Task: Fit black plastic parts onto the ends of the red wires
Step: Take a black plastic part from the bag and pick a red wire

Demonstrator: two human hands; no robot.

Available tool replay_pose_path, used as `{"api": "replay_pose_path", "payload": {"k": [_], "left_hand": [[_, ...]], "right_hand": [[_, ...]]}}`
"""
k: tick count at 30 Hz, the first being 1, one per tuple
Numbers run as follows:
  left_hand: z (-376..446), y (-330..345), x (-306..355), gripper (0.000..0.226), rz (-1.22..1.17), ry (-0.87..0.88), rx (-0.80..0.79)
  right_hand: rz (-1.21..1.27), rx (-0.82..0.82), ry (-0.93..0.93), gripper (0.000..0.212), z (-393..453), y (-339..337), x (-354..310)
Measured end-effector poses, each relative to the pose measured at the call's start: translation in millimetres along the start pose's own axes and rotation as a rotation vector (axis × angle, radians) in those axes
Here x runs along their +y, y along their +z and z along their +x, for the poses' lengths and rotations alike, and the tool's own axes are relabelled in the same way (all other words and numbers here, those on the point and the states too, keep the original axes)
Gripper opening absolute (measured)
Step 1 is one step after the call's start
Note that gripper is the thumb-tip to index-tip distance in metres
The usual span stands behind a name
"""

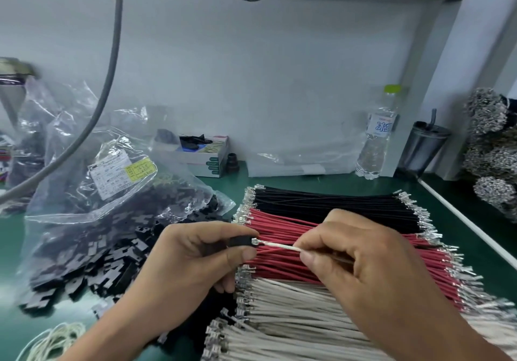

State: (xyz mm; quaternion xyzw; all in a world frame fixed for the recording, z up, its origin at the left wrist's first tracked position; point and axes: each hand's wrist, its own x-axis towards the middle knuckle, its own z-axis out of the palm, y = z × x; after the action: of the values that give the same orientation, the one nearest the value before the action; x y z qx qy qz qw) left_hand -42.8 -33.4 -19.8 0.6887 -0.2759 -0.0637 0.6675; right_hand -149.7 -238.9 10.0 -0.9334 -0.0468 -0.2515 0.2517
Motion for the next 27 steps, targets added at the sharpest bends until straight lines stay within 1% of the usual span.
{"api": "replay_pose_path", "payload": {"k": [3, 6, 10, 14, 20, 21, 24, 25, 27], "left_hand": [[0, 0, 1, 0.025, -0.026, -0.007, -0.020], [-1, -1, 2, 0.027, -0.035, -0.012, -0.033], [-2, 0, 3, 0.028, -0.035, -0.014, -0.050], [-1, 0, 3, 0.028, -0.036, -0.014, -0.050], [-3, -1, 3, 0.021, 0.004, 0.018, -0.107], [-4, -1, 4, 0.020, 0.011, 0.020, -0.120], [-4, -2, 4, 0.019, 0.020, 0.015, -0.132], [-3, -2, 4, 0.019, 0.026, 0.013, -0.145], [-3, -1, 4, 0.018, 0.030, 0.012, -0.183]], "right_hand": [[-0.039, 0.118, -0.014, 0.016, -1, 5, -2], [-0.054, 0.161, -0.032, 0.022, -1, 8, -2], [-0.015, 0.207, -0.047, 0.013, -1, 8, -1], [-0.040, 0.213, -0.096, 0.007, -1, 6, 2], [-0.157, 0.225, -0.186, 0.009, 2, 8, 3], [-0.107, 0.217, -0.169, 0.009, 2, 8, 5], [0.238, 0.142, -0.034, 0.010, 2, 9, 10], [0.280, 0.122, -0.024, 0.009, 2, 10, 12], [0.250, 0.108, -0.055, 0.009, 2, 14, 10]]}}
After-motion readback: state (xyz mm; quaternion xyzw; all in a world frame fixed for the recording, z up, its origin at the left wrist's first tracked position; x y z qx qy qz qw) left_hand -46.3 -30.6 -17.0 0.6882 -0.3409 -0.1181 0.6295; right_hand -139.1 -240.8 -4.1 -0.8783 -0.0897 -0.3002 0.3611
